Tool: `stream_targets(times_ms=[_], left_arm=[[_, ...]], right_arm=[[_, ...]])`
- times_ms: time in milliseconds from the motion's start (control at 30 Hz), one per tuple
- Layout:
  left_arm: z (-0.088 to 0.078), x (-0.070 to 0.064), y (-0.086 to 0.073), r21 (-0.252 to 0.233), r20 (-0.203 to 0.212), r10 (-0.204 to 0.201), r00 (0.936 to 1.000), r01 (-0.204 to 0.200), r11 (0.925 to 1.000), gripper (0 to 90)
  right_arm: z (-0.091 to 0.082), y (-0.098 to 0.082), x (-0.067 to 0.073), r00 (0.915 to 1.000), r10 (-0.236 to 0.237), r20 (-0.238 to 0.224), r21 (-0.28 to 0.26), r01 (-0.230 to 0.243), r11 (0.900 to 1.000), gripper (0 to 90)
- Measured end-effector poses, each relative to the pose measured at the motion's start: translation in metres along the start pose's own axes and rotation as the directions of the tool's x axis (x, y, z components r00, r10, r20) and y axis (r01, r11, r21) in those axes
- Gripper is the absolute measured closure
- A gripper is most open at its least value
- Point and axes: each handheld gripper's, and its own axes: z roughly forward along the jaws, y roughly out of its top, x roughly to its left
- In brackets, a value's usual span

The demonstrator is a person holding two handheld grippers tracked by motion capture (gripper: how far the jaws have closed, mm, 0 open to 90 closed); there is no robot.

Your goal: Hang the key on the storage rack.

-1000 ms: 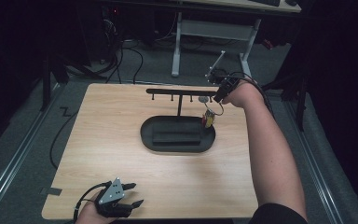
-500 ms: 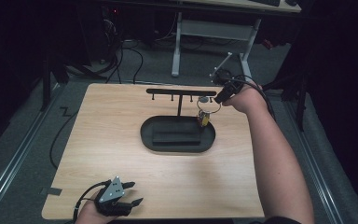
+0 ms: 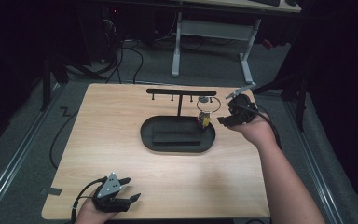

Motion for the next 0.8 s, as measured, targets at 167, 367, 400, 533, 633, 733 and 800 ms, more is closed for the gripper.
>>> stream_targets(times_ms=[167,367,400,533,633,733,800], left_arm=[[0.001,0.0,0.0,0.009,-0.003,0.003,1.0,-0.003,1.0,32.3],[0.0,0.001,0.0,-0.001,-0.013,-0.004,0.9999,0.004,1.0,31.8],[-0.001,0.001,0.0,-0.006,-0.015,-0.004,0.9999,0.004,1.0,31.7],[-0.003,0.0,0.001,-0.031,-0.015,0.0,0.9999,0.0,0.9995,31.9],[-0.003,-0.001,0.002,-0.049,-0.012,0.008,0.9999,-0.008,0.9988,31.9],[-0.003,-0.003,0.003,-0.055,-0.016,0.01,0.9998,-0.011,0.9984,31.8],[-0.002,-0.003,0.004,-0.054,-0.019,0.007,0.9998,-0.008,0.9985,31.9]], right_arm=[[0.014,-0.048,0.008,0.9982,0.06,0.011,-0.056,-0.059,0.997,34.9],[0.028,-0.104,0.02,0.9917,0.126,0.025,-0.14,-0.121,0.983,31.0],[0.031,-0.122,0.026,0.9902,0.136,0.031,-0.159,-0.13,0.979,28.3],[0.037,-0.155,0.044,0.988,0.153,0.02,-0.241,-0.144,0.96,26.2],[0.039,-0.177,0.059,0.9819,0.189,0.001,-0.294,-0.18,0.939,26.8],[0.035,-0.211,0.081,0.9664,0.257,-0.009,-0.381,-0.241,0.893,29.8],[0.027,-0.212,0.082,0.9735,0.228,-0.017,-0.387,-0.216,0.896,28.7]])
